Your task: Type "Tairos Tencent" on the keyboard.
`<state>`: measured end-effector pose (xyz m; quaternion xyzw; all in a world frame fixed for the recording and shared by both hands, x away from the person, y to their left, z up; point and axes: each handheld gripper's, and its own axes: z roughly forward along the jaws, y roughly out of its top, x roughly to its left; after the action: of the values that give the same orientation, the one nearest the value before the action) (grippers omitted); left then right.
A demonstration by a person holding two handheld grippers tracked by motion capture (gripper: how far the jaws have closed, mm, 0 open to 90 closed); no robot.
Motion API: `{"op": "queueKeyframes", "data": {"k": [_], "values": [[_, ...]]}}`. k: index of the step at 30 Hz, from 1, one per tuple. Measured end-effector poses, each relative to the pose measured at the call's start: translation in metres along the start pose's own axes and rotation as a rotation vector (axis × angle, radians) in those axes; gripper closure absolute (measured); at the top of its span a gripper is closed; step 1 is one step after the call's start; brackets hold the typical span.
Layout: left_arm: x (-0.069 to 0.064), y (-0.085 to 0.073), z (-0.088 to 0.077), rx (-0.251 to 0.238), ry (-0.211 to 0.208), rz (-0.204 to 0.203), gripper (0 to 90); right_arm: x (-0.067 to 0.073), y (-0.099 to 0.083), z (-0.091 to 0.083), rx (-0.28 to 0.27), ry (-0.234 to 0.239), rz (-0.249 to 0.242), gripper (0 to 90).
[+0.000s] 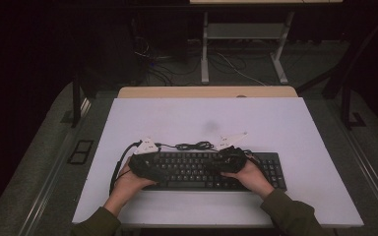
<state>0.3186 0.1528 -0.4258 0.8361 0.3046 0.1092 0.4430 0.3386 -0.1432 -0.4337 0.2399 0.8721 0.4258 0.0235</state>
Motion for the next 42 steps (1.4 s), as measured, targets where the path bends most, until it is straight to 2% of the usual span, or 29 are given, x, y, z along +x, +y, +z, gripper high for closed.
{"op": "queueKeyframes", "data": {"k": [21,31,36,42], "values": [[0.000,0.000,0.000,0.004,-0.003,0.005,1.4,0.000,-0.003,0.005,0.027,-0.002,0.002,89.2],[0.000,0.000,0.000,0.003,-0.001,0.004,1.5,-0.001,0.001,-0.002,-0.015,-0.007,-0.001,87.3],[0.000,0.000,0.000,0.005,-0.002,0.008,1.5,-0.002,0.002,-0.007,-0.035,-0.016,0.008,78.8],[-0.001,-0.001,0.000,0.003,0.000,0.014,2.3,-0.004,0.002,-0.011,-0.061,-0.039,0.022,57.6]]}}
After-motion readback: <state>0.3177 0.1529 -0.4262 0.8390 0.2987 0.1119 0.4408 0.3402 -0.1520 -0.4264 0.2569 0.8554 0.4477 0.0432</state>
